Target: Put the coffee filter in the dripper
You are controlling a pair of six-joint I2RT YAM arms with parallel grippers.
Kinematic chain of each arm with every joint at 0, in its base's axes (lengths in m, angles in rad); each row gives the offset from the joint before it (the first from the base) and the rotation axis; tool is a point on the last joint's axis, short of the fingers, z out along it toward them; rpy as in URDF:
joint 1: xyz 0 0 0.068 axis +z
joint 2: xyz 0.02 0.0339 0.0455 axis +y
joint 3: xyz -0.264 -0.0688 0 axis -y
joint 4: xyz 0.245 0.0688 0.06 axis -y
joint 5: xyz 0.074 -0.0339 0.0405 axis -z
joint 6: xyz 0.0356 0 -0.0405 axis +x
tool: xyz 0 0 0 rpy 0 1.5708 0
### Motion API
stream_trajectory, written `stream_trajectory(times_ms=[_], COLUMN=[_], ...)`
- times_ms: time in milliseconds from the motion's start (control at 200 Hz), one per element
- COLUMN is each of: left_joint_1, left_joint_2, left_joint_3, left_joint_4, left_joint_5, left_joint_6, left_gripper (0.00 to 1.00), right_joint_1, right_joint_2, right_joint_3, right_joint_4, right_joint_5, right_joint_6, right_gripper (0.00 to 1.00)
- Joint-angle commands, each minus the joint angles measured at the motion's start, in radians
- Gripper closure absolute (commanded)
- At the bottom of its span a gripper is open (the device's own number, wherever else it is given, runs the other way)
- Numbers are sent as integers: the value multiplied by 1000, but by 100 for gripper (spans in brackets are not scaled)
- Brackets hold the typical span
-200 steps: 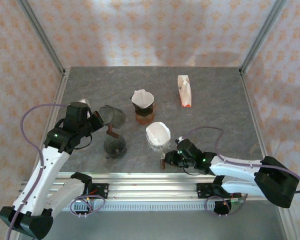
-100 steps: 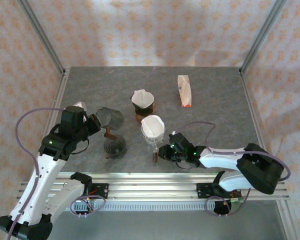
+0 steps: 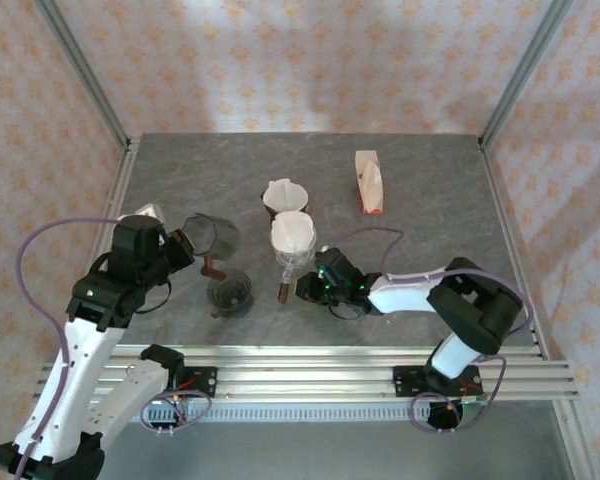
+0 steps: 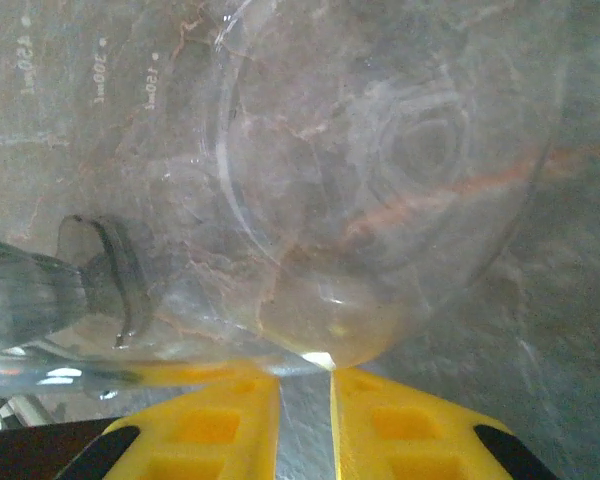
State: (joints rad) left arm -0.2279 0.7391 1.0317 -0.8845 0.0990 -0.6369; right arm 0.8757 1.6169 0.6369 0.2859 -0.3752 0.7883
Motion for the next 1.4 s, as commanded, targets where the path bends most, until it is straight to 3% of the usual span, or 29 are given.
stream_trajectory(times_ms=[0,205,370,480,761,861,1046,1211,1281,1396], left_joint_1=[8,9,7,8,-23,-152,-575,-924,-981,-989], left_joint_2=[-17,-17,-16,-17,-43,-38,15,177,264,399], left_joint_3=[52,68,92,108,89,99,119,154,163,154], left_joint_4=[-5,-13,-22,-31,-38,-32,-4,44,75,142], left_joint_5=[-35,-23,22,62,182,148,-136,-368,-376,-316], left_joint_6=[15,16,23,29,-10,-48,-118,-139,-139,-139], left_gripper=[100,100,100,100,100,100,100,100,100,100], right_joint_1=[-6,-7,-6,-6,-3,-3,-4,-6,-6,-6], right_joint_2=[46,87,17,-106,-551,-651,-805,-906,-950,-1009], right_joint_3=[51,86,41,-25,-78,-50,-34,-11,-8,-9], right_joint_4=[29,26,-31,-119,-540,-712,-896,-1045,-1088,-1133], right_joint_5=[4,8,49,121,383,502,679,797,819,832], right_joint_6=[-21,-15,-9,0,-32,-24,-5,20,31,42], right_gripper=[80,80,76,70,59,57,51,49,48,48])
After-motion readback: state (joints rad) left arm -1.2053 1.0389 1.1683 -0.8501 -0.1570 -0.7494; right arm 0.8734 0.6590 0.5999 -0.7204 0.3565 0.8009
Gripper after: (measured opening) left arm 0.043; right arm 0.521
